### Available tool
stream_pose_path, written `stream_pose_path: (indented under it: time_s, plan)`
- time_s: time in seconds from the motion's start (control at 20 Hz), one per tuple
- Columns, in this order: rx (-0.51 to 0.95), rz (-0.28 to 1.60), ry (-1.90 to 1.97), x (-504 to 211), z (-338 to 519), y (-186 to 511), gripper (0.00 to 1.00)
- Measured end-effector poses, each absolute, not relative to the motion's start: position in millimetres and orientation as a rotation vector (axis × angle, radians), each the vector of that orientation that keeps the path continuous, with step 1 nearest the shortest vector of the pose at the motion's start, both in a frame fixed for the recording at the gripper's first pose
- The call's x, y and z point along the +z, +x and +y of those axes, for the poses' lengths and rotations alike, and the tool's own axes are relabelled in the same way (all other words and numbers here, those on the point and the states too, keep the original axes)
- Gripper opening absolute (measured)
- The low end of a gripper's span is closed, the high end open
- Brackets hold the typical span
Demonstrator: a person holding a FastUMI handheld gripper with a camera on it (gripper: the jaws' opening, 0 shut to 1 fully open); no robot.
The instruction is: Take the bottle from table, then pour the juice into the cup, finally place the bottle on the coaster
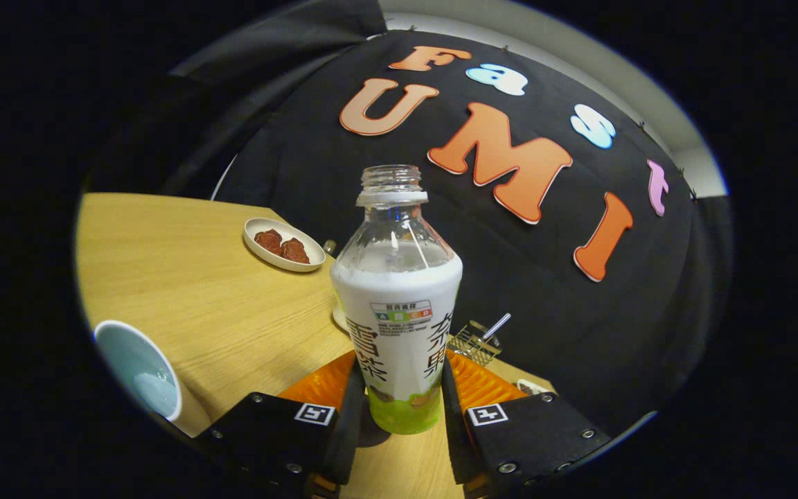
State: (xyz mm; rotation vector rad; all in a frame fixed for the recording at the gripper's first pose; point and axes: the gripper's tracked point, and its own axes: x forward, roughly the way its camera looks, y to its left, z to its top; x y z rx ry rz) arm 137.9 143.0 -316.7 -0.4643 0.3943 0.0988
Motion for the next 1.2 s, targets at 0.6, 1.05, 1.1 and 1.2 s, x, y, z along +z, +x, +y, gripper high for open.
stream_pose_path:
  time_s: [0.6, 1.05, 1.1, 1.2]
  plan:
    - [0.094, 0.501, -0.155, -356, 133, 144, 0.56]
    - [0.09, 0.521, -0.056, -356, 131, 139, 0.64]
    - [0.107, 0.536, -0.034, -358, 135, 136, 0.65]
    - [0.12, 0.55, -0.01, -356, 137, 133, 0.69]
